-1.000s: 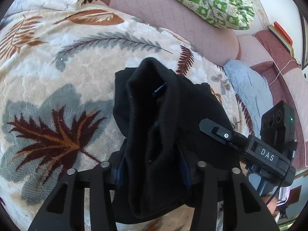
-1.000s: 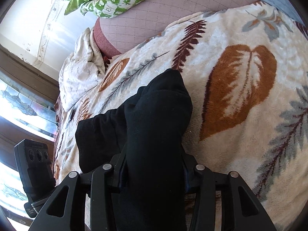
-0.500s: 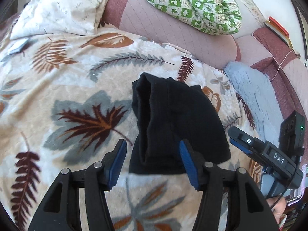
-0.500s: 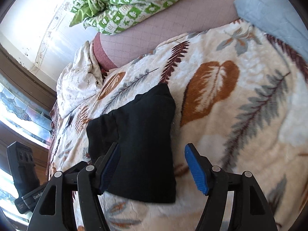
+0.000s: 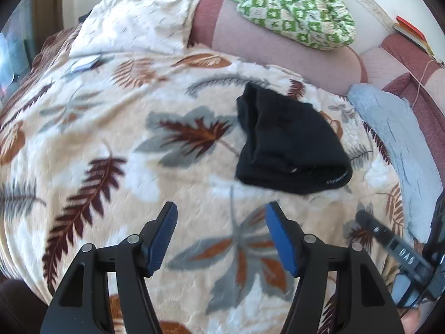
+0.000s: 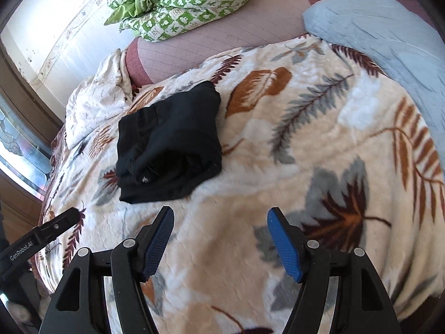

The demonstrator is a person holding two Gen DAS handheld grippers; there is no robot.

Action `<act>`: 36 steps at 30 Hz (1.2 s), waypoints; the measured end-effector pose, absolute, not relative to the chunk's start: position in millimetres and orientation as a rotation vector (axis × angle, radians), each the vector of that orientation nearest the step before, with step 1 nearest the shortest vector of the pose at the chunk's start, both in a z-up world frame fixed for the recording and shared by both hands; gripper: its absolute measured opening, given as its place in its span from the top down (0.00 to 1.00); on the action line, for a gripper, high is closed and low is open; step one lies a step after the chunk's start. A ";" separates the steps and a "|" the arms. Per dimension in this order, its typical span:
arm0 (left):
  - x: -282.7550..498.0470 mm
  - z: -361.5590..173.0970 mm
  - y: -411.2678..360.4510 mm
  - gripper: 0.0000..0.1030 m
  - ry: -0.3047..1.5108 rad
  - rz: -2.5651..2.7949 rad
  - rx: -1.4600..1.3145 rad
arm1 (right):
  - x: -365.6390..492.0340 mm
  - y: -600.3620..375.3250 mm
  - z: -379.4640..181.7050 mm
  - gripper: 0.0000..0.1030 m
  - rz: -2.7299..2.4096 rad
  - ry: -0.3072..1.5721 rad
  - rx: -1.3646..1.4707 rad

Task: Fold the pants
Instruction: 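Open both grippers and lift them away from the folded sweatpants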

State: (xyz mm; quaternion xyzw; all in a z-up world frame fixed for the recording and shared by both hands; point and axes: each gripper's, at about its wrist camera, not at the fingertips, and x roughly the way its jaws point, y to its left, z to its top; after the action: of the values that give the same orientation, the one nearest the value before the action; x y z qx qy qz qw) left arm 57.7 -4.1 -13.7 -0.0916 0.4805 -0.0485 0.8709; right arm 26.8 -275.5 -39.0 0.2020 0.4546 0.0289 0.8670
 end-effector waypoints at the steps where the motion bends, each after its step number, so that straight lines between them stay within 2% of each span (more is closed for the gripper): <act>1: 54.8 -18.5 -1.2 0.37 1.017 -0.098 -0.202 | 26.0 -277.3 -38.2 0.27 0.058 0.951 0.426; 6: 44.5 -36.6 8.8 0.37 1.066 -0.082 -0.237 | 40.5 -286.1 -28.3 0.27 0.052 0.924 0.477; 13: 37.1 -26.0 3.0 0.37 1.020 -0.064 -0.173 | 86.2 -254.9 -16.7 0.27 0.190 0.869 0.493; 22: 40.9 -30.0 -0.8 0.36 1.030 -0.070 -0.150 | 118.1 -234.0 -56.0 0.23 0.137 1.030 0.338; 28: 45.5 -36.6 3.8 0.36 1.033 -0.068 -0.176 | 112.5 -228.9 -2.2 0.23 0.148 0.909 0.279; 32: 48.3 -40.4 2.0 0.36 1.038 -0.082 -0.173 | 157.8 -199.2 14.4 0.23 0.197 0.917 0.184; 36: 50.3 -40.8 4.1 0.36 1.027 -0.084 -0.163 | 222.2 -179.9 -14.0 0.24 0.161 1.033 0.163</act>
State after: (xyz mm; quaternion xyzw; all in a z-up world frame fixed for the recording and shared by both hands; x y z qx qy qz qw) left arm 50.3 4.1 -40.8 -0.0777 0.4905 -0.0400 0.8670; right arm 222.2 -179.9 -14.0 0.0779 0.4927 0.0767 0.8633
